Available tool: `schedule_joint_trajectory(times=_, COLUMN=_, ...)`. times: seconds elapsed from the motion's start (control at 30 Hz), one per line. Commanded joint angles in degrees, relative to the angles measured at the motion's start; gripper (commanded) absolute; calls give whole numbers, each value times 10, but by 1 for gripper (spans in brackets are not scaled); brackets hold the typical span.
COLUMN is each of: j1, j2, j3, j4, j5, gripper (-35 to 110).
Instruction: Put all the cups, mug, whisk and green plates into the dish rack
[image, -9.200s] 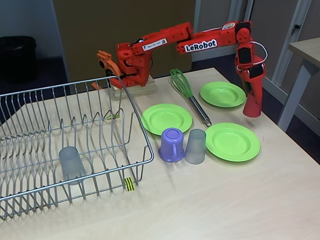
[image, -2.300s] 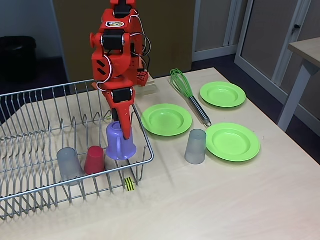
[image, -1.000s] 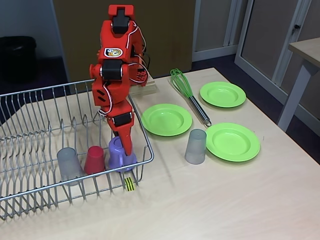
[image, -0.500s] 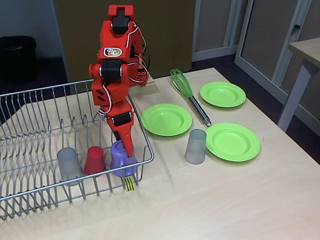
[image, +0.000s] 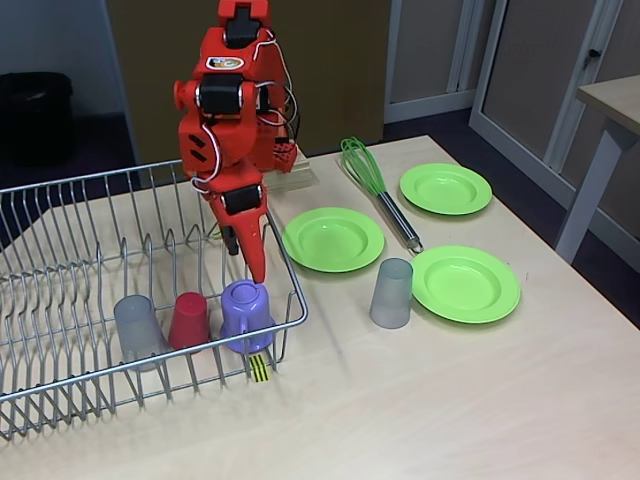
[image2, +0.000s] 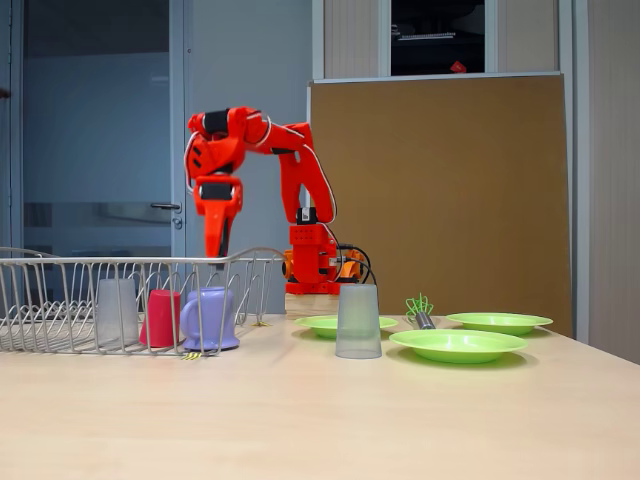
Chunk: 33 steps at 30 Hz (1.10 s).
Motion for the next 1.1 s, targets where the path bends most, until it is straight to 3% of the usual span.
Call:
schedule_joint_trajectory(times=0.0, j1=14, j2=91, j3=-7, j4=28, j5=-16, gripper=36)
schedule_joint_trajectory(times=0.3, j1=-36, j2=224, j3=82, j4=38, j5=12, gripper=35)
schedule_joint_trajectory(times=0.5, j1=-161, j2=246, j3=137, j4=18, j5=142, gripper=35)
schedule_joint_trajectory(times=0.8, j1=-333, j2=162, j3=141, j4=-65, j5=378, gripper=37)
schedule_joint_trajectory(times=1.07, j1=-385, j2=9, j3=39, j4=-98, j5=457, gripper=36)
